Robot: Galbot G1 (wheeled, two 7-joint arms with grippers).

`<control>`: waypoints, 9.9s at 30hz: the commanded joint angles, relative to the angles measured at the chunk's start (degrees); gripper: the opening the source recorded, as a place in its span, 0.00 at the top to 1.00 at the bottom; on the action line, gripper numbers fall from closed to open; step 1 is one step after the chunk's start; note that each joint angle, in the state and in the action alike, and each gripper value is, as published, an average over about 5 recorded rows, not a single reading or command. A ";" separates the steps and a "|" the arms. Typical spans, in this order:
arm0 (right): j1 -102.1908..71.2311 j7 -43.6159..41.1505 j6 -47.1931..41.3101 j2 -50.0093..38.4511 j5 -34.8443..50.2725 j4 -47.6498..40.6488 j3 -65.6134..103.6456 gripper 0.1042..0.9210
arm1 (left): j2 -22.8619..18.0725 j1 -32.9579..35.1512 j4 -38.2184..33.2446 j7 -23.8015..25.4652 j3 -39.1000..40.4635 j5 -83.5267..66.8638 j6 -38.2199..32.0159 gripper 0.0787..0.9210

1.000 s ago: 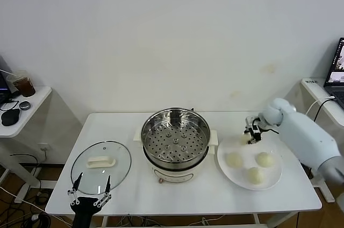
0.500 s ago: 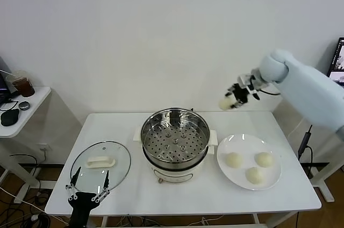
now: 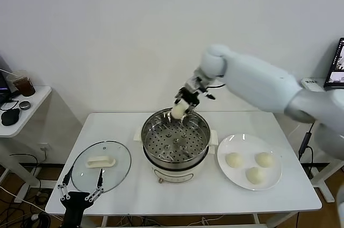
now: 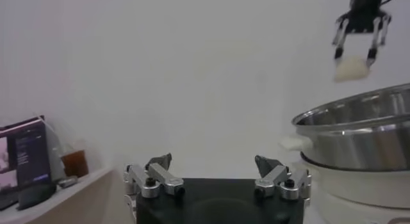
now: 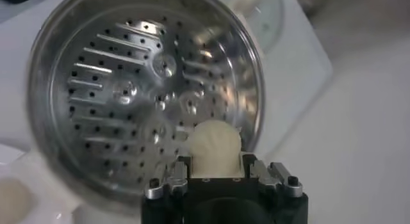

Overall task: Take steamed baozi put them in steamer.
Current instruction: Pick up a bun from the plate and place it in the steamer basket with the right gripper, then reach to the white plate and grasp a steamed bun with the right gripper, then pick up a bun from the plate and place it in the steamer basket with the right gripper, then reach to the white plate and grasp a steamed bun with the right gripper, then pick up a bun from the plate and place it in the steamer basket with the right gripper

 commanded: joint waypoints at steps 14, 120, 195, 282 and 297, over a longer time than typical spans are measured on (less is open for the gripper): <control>-6.98 5.19 22.76 8.17 -24.92 -10.57 -0.19 0.52 | -0.95 1.40 -1.21 -0.05 -1.39 0.07 -0.20 0.12; -25.78 0.50 -32.79 -28.53 -10.56 13.35 14.55 0.53 | -0.62 0.09 -1.37 1.25 -3.39 -1.12 -0.66 0.12; 13.04 -0.09 -56.91 -12.14 25.34 23.70 -10.29 0.12 | 0.64 -5.09 1.61 1.29 -3.27 -2.82 -0.29 0.12; -11.90 -9.83 -30.92 -38.34 0.35 20.68 18.05 0.56 | -0.49 -3.90 1.22 2.01 -2.93 -0.67 0.05 0.12; 8.79 -7.00 -13.20 -18.21 9.88 23.02 0.88 0.55 | -0.20 -4.56 1.86 2.07 -3.52 -1.53 0.11 0.12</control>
